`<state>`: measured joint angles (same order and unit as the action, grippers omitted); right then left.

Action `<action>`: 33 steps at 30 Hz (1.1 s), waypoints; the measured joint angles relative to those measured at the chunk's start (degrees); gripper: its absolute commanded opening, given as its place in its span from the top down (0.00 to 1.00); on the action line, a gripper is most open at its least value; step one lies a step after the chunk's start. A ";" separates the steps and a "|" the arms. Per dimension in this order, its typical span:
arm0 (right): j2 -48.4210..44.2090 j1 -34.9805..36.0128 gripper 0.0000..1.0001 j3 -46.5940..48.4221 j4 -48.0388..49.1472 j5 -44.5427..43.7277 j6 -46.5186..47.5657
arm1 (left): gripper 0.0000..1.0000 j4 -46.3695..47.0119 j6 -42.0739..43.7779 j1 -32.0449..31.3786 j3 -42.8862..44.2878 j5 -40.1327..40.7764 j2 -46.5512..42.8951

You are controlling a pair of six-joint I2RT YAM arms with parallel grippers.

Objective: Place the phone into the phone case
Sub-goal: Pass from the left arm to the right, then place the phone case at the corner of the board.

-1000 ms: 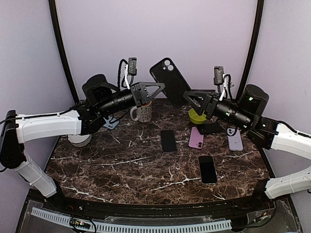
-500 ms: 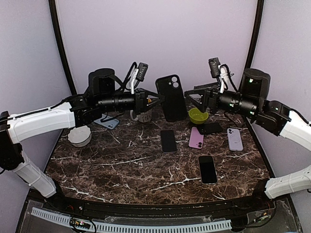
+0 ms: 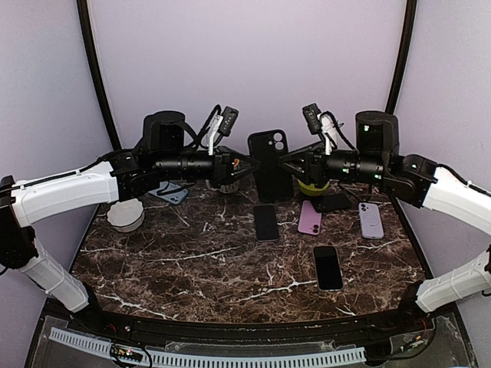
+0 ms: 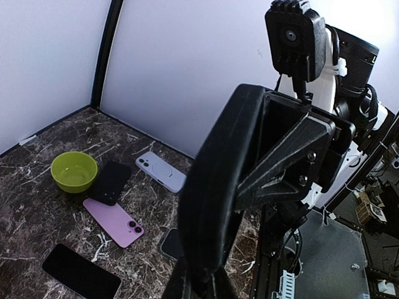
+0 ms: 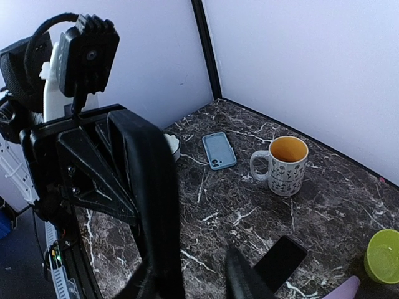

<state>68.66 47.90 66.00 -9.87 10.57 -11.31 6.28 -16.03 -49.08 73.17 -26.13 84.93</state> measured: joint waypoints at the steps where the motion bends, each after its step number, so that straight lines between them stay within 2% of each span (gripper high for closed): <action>1: 0.24 0.00 0.87 0.02 0.04 0.35 -0.28 | 1.00 -0.02 0.02 0.00 0.00 -0.02 0.00; 2: 0.44 0.00 0.97 0.02 0.07 0.70 -0.39 | 1.00 -0.07 0.17 0.00 0.00 0.02 0.00; 3: 0.59 0.00 1.00 0.07 0.09 1.27 -0.76 | 1.00 -0.20 0.26 0.00 0.00 0.09 0.00; 8: 0.55 0.00 1.00 0.09 -0.02 1.95 -0.59 | 0.98 -0.87 0.55 0.07 0.00 0.55 -0.02; 10: 0.46 0.00 1.00 0.09 -0.02 1.81 -0.92 | 0.78 -0.87 0.70 0.02 0.00 0.85 -0.11; 11: 0.42 0.00 1.00 0.09 0.00 1.75 -1.20 | 0.59 -0.85 0.94 -0.02 0.00 1.14 -0.17; 12: 0.42 0.02 1.00 0.09 -0.02 1.53 -1.46 | 0.50 -0.90 1.09 -0.07 0.00 1.49 -0.24; 13: 0.33 0.02 1.00 0.09 -0.22 1.11 -1.95 | 0.36 -1.36 1.36 -0.13 0.00 2.03 -0.44; 17: 0.02 -0.28 1.00 0.11 -1.36 -1.03 -4.66 | 0.12 -3.72 2.40 -0.33 0.00 5.03 -1.22; 19: 0.02 -0.33 1.00 0.39 -3.21 -1.99 -6.62 | 0.06 -5.27 3.19 -0.33 0.00 6.60 -1.68; 22: 0.15 -0.44 1.00 1.14 -6.25 -3.04 -9.68 | 0.01 -7.65 4.44 -0.22 -0.17 9.09 -2.69; 28: 2.27 -0.70 1.00 2.05 -9.92 -2.23 -18.14 | 0.01 -10.21 6.73 0.83 -1.73 13.20 -5.66; 33: 3.76 -0.70 1.00 0.02 -10.05 0.66 -25.33 | 0.01 -11.52 6.36 4.44 -4.09 15.32 -5.90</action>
<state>72.42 47.20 66.02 -19.92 11.22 -36.64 -5.23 -9.67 -44.64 69.08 -10.81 79.02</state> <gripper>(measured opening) 0.044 0.987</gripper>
